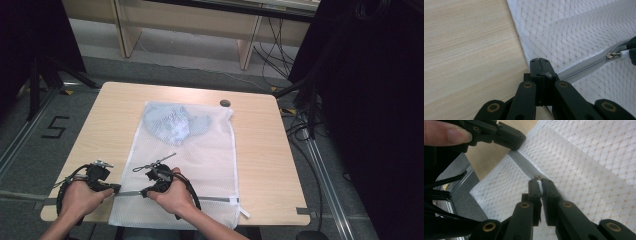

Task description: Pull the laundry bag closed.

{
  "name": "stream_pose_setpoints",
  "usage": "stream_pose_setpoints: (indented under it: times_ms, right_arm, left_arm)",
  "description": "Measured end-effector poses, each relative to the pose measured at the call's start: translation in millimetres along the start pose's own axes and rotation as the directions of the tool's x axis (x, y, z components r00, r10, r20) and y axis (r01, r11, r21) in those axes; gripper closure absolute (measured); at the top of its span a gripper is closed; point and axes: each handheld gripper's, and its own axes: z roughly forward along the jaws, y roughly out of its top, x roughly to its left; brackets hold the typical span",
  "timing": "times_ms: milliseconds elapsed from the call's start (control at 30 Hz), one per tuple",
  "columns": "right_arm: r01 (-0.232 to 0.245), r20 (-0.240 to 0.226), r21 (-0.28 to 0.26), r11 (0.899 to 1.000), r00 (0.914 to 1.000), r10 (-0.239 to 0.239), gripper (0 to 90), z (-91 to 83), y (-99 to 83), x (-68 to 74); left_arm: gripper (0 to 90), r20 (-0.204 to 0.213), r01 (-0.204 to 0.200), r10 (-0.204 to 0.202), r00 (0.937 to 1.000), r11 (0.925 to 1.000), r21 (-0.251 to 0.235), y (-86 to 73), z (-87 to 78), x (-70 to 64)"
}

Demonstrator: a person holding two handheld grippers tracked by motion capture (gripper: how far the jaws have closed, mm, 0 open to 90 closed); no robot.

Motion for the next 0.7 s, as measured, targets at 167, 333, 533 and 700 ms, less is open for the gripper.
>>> stream_pose_setpoints:
  times_ms: [167, 333, 533, 700]
  right_arm:
    - [-0.005, -0.003, -0.001, 1.000, 1.0000, 0.005, 86.9, -1.4, -0.8, -0.7]
    - [-0.018, 0.001, 0.002, 1.000, 0.9998, 0.018, 86.9, -2.3, -2.2, -0.9]
    - [-0.029, 0.010, 0.010, 1.000, 0.9995, 0.029, 86.9, -5.0, -3.3, -2.2]
    - [-0.026, 0.003, 0.007, 1.000, 0.9997, 0.026, 86.9, -5.5, -4.3, -2.2]
  left_arm:
    - [89.9, 0.000, -0.001, 0.001, 1.0000, 1.0000, 0.000, 0.0, 0.0, -0.1]
    - [89.9, 0.000, -0.001, 0.001, 1.0000, 1.0000, 0.003, 0.1, -0.2, 0.2]
    - [89.9, 0.001, 0.000, 0.000, 1.0000, 1.0000, 0.004, 0.2, -0.3, 0.3]
    - [89.9, 0.001, -0.001, 0.001, 1.0000, 1.0000, 0.004, 0.2, -0.3, 0.3]
